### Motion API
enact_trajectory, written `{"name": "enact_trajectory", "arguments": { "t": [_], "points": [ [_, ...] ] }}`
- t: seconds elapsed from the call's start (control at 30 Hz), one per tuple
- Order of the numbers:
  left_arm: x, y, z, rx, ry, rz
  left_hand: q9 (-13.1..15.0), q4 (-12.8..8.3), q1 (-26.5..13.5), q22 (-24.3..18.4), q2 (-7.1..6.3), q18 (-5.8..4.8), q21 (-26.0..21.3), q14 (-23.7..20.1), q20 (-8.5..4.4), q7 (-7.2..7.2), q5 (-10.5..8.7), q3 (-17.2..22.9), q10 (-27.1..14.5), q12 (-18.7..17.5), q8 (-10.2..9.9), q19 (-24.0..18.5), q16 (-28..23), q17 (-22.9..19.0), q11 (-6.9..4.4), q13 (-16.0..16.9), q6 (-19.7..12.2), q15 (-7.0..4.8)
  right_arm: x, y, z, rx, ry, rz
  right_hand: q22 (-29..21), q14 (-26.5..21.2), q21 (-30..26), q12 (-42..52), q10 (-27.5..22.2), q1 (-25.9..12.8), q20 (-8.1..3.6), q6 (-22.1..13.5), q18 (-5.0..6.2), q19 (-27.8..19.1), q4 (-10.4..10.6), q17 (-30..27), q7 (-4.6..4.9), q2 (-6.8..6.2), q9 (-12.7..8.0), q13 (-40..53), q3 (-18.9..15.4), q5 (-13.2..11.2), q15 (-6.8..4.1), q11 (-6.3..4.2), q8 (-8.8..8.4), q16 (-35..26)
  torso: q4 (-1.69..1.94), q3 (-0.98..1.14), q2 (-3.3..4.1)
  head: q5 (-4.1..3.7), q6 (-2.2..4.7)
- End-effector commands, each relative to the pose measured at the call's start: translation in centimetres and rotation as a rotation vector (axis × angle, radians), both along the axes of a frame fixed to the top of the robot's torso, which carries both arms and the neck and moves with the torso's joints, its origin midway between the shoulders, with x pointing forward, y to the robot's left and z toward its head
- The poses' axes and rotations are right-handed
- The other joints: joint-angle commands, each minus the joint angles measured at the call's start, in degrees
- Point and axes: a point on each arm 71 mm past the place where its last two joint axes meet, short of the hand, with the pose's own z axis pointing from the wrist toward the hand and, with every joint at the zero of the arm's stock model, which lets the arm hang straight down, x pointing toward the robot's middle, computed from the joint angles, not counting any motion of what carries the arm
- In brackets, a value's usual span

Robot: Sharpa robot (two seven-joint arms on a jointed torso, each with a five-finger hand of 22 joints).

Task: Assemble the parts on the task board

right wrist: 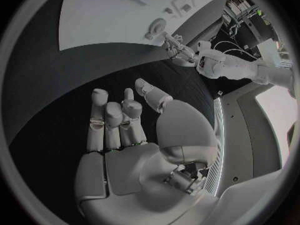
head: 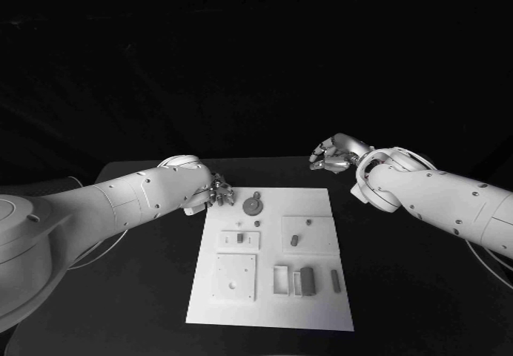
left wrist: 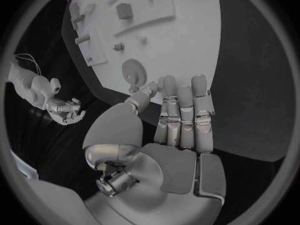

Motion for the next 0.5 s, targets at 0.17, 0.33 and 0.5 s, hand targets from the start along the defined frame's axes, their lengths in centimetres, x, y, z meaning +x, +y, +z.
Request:
{"name": "enact_trajectory", "arguments": {
  "t": [0.17, 0.33, 0.5],
  "points": [
    [0.0, 0.1, 0.1, -0.051, -0.018, 0.027, 1.9, 0.0, 1.0, 1.1, 0.23, 0.99, 0.4, 0.8, -0.22, -0.14, 0.74, 0.4, 0.8, 0.3, 0.5, 0.8, 0.6, 0.2, -0.06, 0.2, 0.6, -0.37, -0.1, 0.1, 0.0, -0.005, 0.002, 0.015, 0.8, 0.0, -0.4, -0.3, -0.4, -0.4, 0.21, -0.1, 0.94, 0.1, 0.0, -0.1, 0.40, -0.06, 0.1, 0.1, 0.1, 0.2, -0.47, -0.10, -0.28, -0.2, 0.01, -0.01, 0.02, 0.06, -0.05],
    [-0.2, 0.6, 0.1, -0.077, -0.002, 0.046, 2.2, -0.2, 1.2, 1.2, 0.15, 0.97, 0.6, 1.0, -0.39, -0.28, 1.26, 0.5, 1.1, 0.4, 0.6, 1.1, 0.9, 0.3, -0.20, 0.3, 0.9, -0.54, -0.1, 0.1, 0.0, -0.006, 0.003, 0.014, 0.8, 0.0, -0.4, -0.3, -0.4, -0.4, 0.21, -0.1, 0.95, 0.1, 0.0, -0.1, 0.40, -0.07, 0.1, 0.1, 0.1, 0.2, -0.47, -0.09, -0.28, -0.2, 0.01, 0.01, -0.04, 0.12, 0.01],
    [-0.9, 1.2, -0.1, -0.109, 0.027, 0.072, 2.5, -0.4, 1.5, 1.3, 0.20, 0.92, 0.9, 1.3, -0.60, -0.46, 2.30, 0.7, 1.5, 0.6, 0.7, 1.4, 1.2, 0.5, -0.39, 0.5, 1.2, -0.74, -0.1, -0.2, 0.0, -0.007, 0.003, 0.010, 0.8, 0.0, -0.4, -0.3, -0.4, -0.4, 0.21, -0.1, 0.95, 0.1, 0.0, -0.1, 0.40, -0.08, 0.1, 0.1, 0.1, 0.2, -0.47, -0.09, -0.29, -0.2, 0.07, 0.06, -0.09, 0.21, 0.10]
  ]
}}
